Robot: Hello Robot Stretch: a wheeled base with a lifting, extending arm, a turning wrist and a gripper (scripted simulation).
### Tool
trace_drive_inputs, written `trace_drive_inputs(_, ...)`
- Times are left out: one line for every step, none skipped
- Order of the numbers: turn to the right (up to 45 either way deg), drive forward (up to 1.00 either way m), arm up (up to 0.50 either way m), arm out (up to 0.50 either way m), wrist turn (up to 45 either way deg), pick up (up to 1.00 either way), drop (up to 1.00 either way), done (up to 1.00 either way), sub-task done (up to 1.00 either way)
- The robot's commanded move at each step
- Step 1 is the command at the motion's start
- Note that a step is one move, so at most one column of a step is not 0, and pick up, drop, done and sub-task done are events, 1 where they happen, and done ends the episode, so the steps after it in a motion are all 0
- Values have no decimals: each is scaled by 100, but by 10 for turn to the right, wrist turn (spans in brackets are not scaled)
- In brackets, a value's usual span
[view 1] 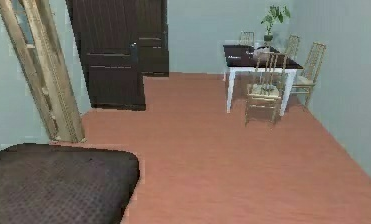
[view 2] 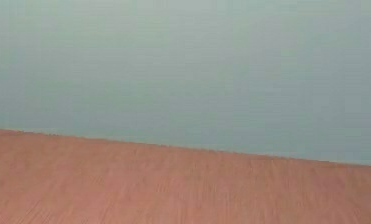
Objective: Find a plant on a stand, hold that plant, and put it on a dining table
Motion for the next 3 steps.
trace_drive_inputs(0,100,0,0,0,0,0,0,0)
trace_drive_inputs(30,0,0,0,0,0,0,0,0)
trace_drive_inputs(30,0,0,0,0,0,0,0,0)
